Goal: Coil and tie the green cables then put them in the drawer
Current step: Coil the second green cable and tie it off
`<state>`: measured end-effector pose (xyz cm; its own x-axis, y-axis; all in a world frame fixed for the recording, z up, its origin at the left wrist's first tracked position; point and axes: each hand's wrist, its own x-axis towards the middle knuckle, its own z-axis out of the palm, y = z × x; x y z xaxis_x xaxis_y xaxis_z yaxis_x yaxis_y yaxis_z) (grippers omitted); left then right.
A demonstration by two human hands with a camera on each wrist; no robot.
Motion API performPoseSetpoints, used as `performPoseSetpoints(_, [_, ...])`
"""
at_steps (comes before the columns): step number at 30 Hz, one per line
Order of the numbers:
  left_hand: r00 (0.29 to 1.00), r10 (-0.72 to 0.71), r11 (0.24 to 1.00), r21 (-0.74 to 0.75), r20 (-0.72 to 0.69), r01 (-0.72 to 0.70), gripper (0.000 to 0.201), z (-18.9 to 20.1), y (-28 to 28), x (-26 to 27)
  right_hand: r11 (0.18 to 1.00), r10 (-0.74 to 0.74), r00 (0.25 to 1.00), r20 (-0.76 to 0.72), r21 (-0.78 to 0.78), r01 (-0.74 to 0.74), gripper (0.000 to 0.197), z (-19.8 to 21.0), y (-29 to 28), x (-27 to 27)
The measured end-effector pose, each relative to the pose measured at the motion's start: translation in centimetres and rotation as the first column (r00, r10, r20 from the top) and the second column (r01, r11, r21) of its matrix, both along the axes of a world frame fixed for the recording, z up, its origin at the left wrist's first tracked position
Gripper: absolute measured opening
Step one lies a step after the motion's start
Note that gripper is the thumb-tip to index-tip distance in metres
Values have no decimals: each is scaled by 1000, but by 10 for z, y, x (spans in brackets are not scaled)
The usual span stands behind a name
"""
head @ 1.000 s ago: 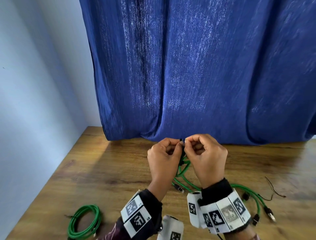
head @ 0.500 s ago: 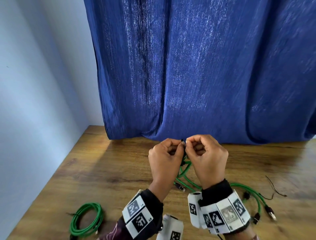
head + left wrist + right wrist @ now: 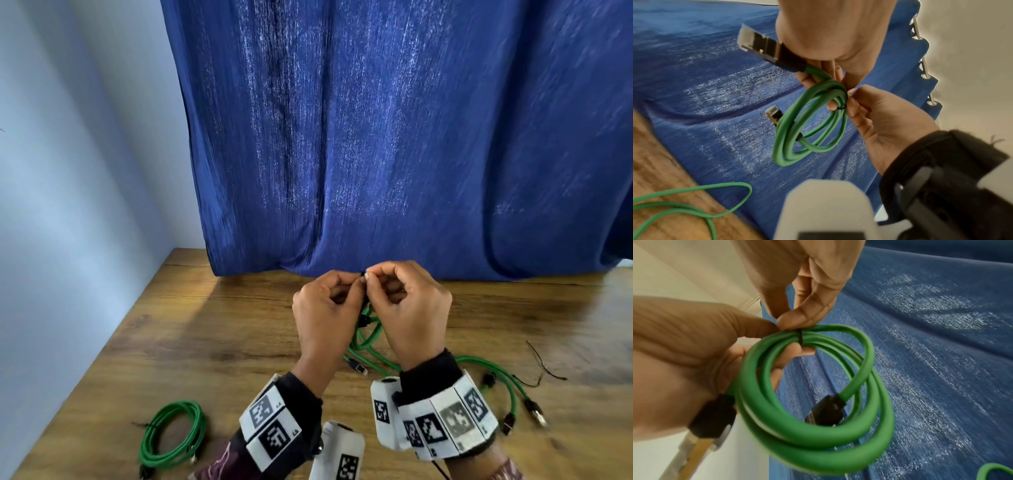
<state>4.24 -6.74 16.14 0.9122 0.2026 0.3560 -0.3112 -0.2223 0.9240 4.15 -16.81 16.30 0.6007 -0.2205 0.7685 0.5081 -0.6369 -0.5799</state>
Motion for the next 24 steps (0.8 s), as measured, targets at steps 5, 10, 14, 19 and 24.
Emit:
performPoseSetpoints(5, [999,0,991,-135,-45,-6,10,1,-4,1,996,-16,999,33,83,13,2,0,-3,-3])
performPoseSetpoints(10, [991,-86,965,-257,-103,57,10,7,-10,1,998,-7,999,43,59,4,5,8,-13,-5])
performPoseSetpoints(14, [984,-145,948,-301,-107,107,9,12,-19,-3,999,6,999,52,45,-8,6,15,-24,-7])
performPoseSetpoints(19, [982,-168,937,-323,-82,134,9,21,-32,-8,1000,10,998,56,28,-11,2,24,-39,-13])
performPoseSetpoints(24, [989,-134,941,-320,-58,108,12,31,-46,-15,998,34,997,68,49,-37,2,31,-50,-21])
